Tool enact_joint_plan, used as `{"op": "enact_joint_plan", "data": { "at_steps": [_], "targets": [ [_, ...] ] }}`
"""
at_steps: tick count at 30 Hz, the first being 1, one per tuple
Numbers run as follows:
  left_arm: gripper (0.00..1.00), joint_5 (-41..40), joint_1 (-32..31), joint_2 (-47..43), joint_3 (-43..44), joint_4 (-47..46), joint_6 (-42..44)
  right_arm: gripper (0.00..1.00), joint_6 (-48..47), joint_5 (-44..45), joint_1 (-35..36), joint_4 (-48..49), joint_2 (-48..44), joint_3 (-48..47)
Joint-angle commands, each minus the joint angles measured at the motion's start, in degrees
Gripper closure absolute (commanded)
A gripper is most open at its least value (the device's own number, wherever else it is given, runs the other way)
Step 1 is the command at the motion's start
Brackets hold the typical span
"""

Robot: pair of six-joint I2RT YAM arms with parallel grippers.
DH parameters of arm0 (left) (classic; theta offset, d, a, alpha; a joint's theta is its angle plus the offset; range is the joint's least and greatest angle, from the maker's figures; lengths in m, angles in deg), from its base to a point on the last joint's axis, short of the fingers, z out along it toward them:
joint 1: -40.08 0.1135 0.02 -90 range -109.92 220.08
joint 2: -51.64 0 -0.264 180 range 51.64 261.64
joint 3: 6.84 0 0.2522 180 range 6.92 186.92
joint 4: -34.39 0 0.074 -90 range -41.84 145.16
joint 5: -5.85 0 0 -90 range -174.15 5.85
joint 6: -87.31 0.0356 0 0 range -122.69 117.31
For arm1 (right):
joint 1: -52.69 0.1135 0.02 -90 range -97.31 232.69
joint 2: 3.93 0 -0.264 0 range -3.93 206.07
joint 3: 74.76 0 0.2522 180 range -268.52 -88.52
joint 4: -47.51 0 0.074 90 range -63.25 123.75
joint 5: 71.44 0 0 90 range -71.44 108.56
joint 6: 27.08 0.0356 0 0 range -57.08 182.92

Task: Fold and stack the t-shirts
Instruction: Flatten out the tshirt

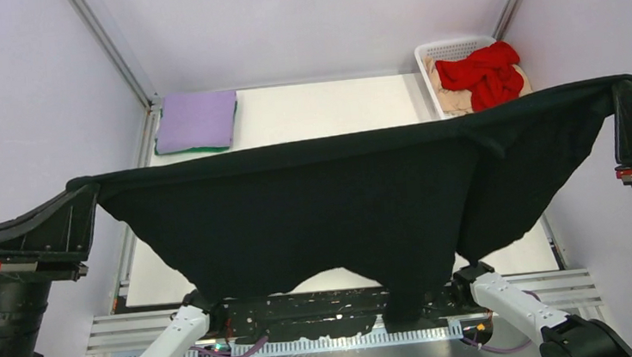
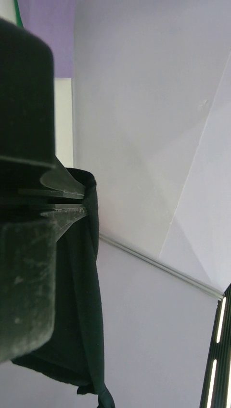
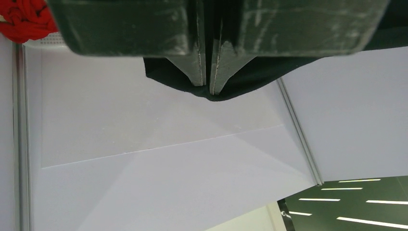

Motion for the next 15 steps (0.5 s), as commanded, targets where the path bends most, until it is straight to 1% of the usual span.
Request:
{"op": "enact_joint_plan", "data": {
  "at_steps": [1, 3, 4, 5, 6, 9, 10, 11, 12, 13, 14, 15],
  "targets": [
    [1.0, -7.09, 0.29, 4.54, -2.57, -2.84, 2.89, 0.95, -2.46, 5.96, -0.38, 4.33, 2.66, 1.45],
    [1.0, -11.47, 0.29, 6.72, -6.14, -4.1, 3.16, 0.95, -2.44, 7.44, -0.38, 5.67, 2.89, 5.4],
    [1.0, -15.58, 0.29, 7.87, -9.05, -5.35, 3.08, 0.95, -2.47, 7.99, -0.43, 6.51, 2.57, 10.24],
    [1.0, -17.71, 0.29, 8.92, -12.26, -6.84, 2.86, 0.95, -2.3, 9.51, -0.39, 8.57, 2.31, 12.81],
    [1.0, -23.19, 0.29, 10.38, -15.71, -8.1, 2.47, 0.95, -1.78, 10.43, -0.39, 9.54, 2.03, 18.44],
    [1.0, -36.05, 0.69, 16.21, -25.32, -11.6, 1.25, 0.95, -0.17, 16.59, -0.38, 14.04, 2.39, 29.58],
    [1.0, -37.43, 1.23, 18.4, -28.53, -13.79, 1.56, 0.95, 0.58, 18.93, -0.38, 14.83, 3.13, 34.68],
    [1.0, -36.72, 2.03, 20.97, -31.77, -16.07, 2.14, 0.95, 0.84, 19.85, -0.38, 16.93, 3.56, 40.41],
    [1.0, -34.55, 3.05, 23.3, -34.57, -18.71, 2.71, 0.95, 1.84, 21.35, -0.38, 19.52, 4.47, 43.54],
    [1.0, -32.24, 3.9, 26.32, -37.04, -20.89, 3.01, 0.95, 2.57, 21.8, -0.38, 20.95, 5.02, 49.48],
    [1.0, -30.57, 4.42, 30.69, -38.93, -23.23, 3.06, 0.95, 3.99, 22.1, -0.38, 24.26, 6.14, 52.25],
    [1.0, -29.47, 4.82, 34.01, -40.16, -24.06, 2.7, 0.95, 4.78, 22.0, -0.36, 25.91, 6.91, 57.46]
  ]
}}
